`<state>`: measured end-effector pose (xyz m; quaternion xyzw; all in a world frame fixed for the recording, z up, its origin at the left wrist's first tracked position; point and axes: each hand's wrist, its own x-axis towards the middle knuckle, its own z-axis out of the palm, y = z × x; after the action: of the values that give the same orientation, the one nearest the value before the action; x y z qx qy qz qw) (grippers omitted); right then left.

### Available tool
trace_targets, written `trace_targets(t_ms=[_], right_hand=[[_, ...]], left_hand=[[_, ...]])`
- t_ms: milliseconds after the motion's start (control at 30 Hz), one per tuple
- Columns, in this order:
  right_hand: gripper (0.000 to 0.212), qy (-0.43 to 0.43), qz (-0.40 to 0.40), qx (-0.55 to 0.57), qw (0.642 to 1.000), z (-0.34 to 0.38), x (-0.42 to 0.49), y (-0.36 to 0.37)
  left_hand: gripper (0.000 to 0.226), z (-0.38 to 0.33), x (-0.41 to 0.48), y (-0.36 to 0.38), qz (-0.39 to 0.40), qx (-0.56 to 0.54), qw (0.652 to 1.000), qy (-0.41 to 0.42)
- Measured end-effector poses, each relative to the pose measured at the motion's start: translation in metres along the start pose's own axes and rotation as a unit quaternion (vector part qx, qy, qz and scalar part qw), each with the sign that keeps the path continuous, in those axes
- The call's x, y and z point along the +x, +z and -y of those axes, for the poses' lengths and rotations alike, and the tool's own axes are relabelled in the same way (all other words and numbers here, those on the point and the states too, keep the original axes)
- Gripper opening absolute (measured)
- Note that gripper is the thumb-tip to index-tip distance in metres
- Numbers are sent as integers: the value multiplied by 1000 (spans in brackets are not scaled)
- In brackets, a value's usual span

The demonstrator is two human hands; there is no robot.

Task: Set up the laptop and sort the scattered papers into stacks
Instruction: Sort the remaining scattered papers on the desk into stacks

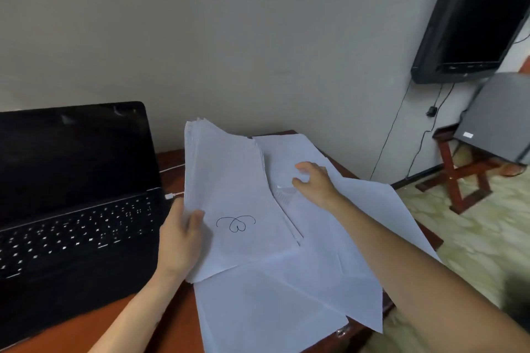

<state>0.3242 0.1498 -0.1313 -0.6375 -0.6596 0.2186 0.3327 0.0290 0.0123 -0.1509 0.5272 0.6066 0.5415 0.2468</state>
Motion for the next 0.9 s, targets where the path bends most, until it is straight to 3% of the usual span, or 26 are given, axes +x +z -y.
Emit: trace_targets(t_ms=[100,167,300,467,567,700,800,900], right_hand=[[70,6,62,-144,988,-11,16,8],[78,14,62,-181,981,-16,21,17],[54,-34,-51,-203,977,-29,20,36],[26,-115,-159,-259,946,-32,17,41],[22,-116,-185,-176,960,-32,17,39],[38,-66,-193,105,973,-22,12,26],[37,39,-157,309,937,-12,12,15],[17,80,-153,383,907,-6,25,4]], left_hand=[[6,4,1,1,-5,-2,1000,9],[7,4,1,2,-5,-2,1000,10],[6,6,0,0,-16,-3,1000,-2],[11,7,-1,-5,-27,7,1000,-9],[11,8,-2,-6,-21,3,1000,-11],[7,5,-4,-4,-12,-25,999,-28],[5,3,-6,-1,2,-50,998,-42],[10,1,-9,2,20,-63,997,-44]])
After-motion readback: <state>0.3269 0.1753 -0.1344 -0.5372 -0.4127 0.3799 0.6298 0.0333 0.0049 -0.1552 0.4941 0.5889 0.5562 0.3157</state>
